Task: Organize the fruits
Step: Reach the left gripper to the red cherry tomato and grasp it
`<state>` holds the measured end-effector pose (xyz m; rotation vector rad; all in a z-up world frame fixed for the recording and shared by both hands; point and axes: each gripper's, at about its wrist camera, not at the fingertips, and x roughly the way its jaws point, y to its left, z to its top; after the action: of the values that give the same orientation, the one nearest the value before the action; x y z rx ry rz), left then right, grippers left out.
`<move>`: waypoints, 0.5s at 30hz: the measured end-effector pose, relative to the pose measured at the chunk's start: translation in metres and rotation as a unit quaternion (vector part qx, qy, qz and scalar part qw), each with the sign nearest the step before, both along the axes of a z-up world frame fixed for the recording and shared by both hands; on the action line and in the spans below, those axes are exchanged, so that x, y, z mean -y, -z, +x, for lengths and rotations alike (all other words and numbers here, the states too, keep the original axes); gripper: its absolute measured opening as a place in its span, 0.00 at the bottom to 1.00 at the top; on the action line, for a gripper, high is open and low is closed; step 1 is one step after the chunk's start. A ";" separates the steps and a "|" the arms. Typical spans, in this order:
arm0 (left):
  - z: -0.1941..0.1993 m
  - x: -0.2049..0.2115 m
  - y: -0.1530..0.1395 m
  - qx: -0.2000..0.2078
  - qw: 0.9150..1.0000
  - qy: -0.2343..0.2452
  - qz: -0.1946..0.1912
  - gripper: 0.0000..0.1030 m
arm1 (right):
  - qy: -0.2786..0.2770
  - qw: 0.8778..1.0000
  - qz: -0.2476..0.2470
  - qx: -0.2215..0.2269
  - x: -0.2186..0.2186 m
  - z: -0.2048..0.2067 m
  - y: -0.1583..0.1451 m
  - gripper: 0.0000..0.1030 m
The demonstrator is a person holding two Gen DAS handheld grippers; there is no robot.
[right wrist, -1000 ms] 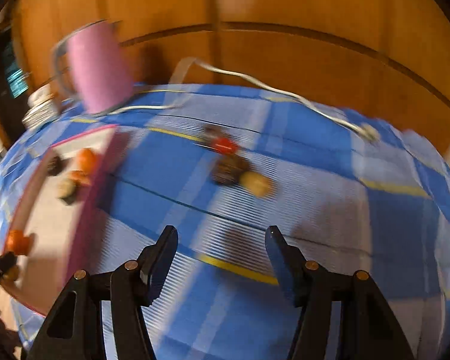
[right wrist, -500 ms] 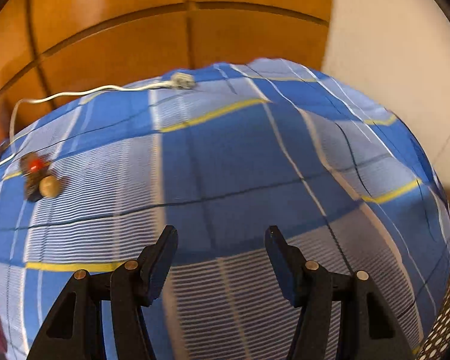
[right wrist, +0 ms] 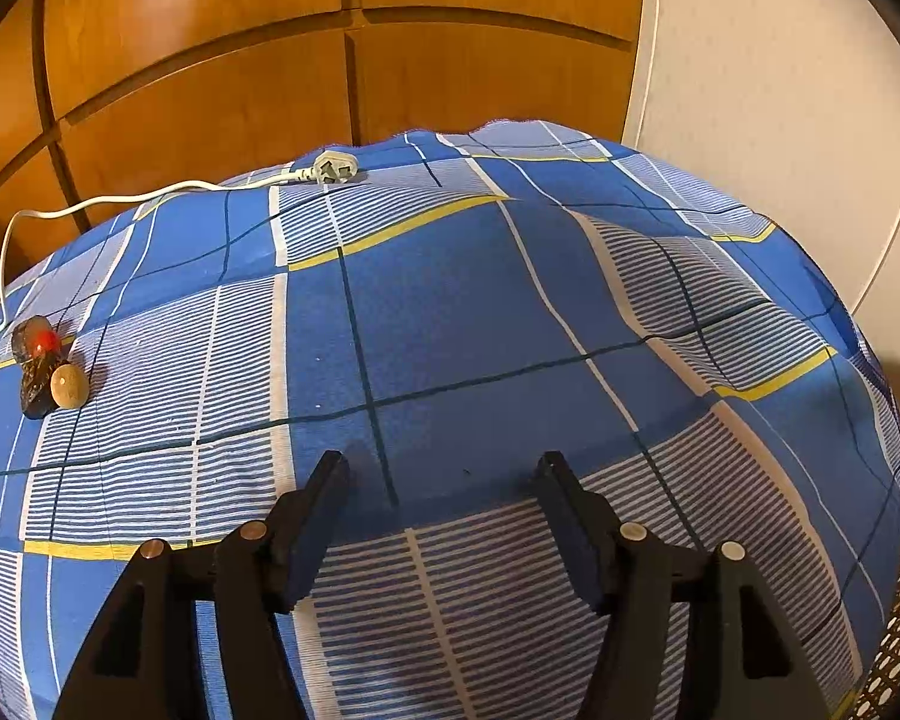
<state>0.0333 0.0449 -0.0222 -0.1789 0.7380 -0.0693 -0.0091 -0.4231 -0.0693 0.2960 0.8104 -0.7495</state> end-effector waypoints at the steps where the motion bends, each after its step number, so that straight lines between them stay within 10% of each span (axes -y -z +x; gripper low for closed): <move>1: 0.000 0.000 -0.004 0.004 1.000 -0.001 0.000 0.91 | 0.000 1.000 0.001 0.001 0.000 0.000 0.000 0.65; 15: 0.060 0.089 -0.057 0.003 0.986 0.165 -0.026 0.90 | -0.001 1.000 -0.004 0.001 -0.002 0.000 0.001 0.68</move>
<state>0.0932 -0.0444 0.0348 -0.1038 0.7545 -0.4047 -0.0094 -0.4207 -0.0701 0.2895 0.8063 -0.7507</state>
